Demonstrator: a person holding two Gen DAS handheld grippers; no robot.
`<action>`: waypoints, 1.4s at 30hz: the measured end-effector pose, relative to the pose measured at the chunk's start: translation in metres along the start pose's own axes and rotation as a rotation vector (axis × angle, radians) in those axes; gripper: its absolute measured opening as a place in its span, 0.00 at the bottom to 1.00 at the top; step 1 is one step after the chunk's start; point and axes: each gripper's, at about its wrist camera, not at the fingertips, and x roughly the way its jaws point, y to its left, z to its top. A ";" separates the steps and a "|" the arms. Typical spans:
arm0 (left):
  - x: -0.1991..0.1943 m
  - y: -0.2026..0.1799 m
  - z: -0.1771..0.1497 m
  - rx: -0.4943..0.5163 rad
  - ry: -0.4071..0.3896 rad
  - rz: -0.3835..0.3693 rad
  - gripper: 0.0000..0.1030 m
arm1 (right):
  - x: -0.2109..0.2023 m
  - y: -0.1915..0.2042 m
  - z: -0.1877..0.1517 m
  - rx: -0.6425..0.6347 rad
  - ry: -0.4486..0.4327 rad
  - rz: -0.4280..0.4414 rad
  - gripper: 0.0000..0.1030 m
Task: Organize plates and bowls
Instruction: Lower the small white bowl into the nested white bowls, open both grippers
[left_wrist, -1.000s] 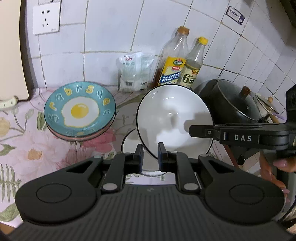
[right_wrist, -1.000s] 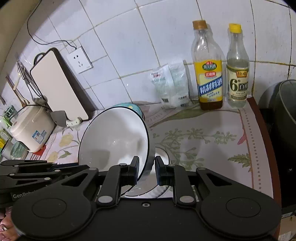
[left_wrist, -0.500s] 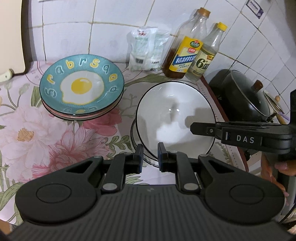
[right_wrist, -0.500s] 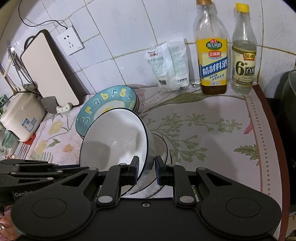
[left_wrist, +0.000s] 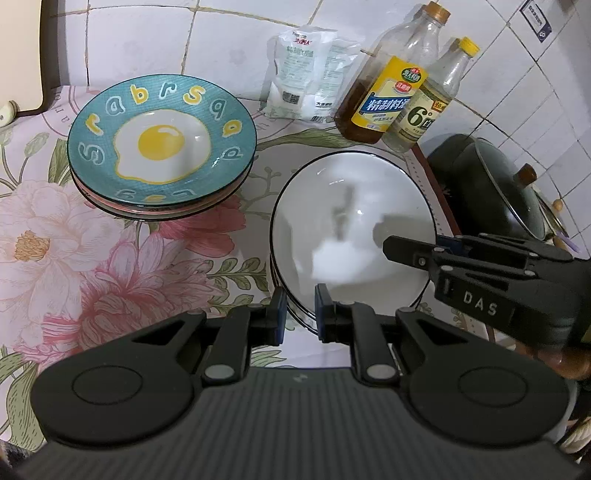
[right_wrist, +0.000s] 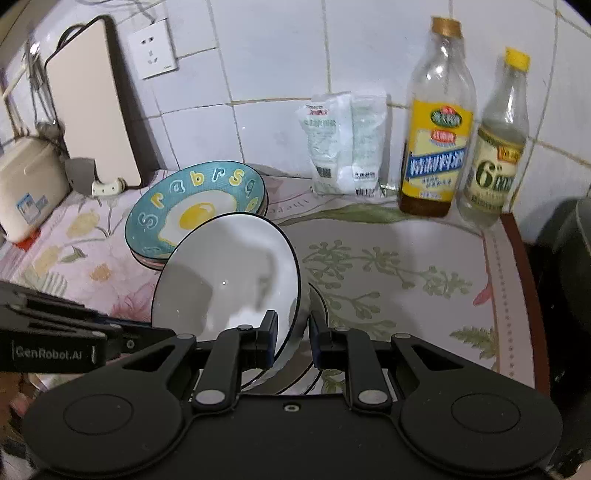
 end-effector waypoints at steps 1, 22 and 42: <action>0.000 0.000 0.001 -0.003 0.002 0.001 0.14 | 0.000 0.002 0.000 -0.017 -0.004 -0.008 0.21; 0.000 0.009 -0.003 -0.014 -0.027 -0.015 0.17 | -0.005 0.023 -0.014 -0.177 -0.071 -0.143 0.26; -0.060 0.002 -0.059 0.112 -0.380 -0.001 0.37 | -0.084 0.003 -0.089 -0.141 -0.365 0.065 0.68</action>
